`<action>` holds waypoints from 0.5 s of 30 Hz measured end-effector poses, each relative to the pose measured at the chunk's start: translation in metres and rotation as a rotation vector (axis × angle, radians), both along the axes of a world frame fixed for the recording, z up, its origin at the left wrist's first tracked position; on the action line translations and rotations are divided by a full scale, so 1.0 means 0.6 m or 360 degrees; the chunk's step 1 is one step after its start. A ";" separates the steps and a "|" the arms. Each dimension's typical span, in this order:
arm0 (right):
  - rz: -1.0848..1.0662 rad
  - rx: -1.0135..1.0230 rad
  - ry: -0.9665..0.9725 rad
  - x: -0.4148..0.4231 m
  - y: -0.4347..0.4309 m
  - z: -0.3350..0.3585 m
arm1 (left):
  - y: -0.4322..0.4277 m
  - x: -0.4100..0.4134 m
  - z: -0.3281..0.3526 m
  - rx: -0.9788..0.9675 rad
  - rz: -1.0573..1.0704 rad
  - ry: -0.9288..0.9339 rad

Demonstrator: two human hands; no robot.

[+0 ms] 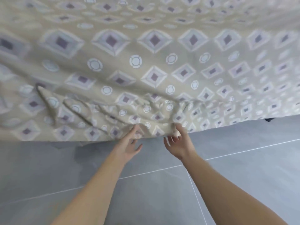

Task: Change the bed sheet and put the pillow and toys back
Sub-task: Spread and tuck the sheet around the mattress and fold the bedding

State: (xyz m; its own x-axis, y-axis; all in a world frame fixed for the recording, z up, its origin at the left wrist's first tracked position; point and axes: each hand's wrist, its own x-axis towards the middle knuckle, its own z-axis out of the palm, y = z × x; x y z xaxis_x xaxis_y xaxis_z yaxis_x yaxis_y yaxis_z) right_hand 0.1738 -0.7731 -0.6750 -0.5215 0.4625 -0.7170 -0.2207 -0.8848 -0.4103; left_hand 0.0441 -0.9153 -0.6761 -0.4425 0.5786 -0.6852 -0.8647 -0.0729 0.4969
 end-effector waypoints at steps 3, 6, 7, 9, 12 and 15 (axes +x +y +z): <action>-0.0021 0.0025 -0.0169 0.006 -0.009 -0.002 | -0.015 0.010 -0.007 -0.0062 0.0092 0.0121; 0.0054 0.0032 -0.0379 0.000 -0.024 -0.008 | -0.029 0.008 -0.017 -0.0257 0.0215 0.0221; 0.0072 0.0028 -0.0438 -0.003 -0.029 -0.008 | -0.034 0.006 -0.021 -0.0316 0.0249 0.0251; 0.0093 0.0034 -0.0532 -0.010 -0.035 -0.005 | -0.041 0.001 -0.026 -0.0421 0.0298 0.0289; 0.0116 0.0037 -0.0626 -0.019 -0.036 -0.006 | -0.046 -0.002 -0.036 -0.0559 0.0382 0.0292; 0.0178 0.0039 -0.0676 -0.023 -0.035 -0.019 | -0.045 -0.003 -0.049 -0.0674 0.0474 0.0286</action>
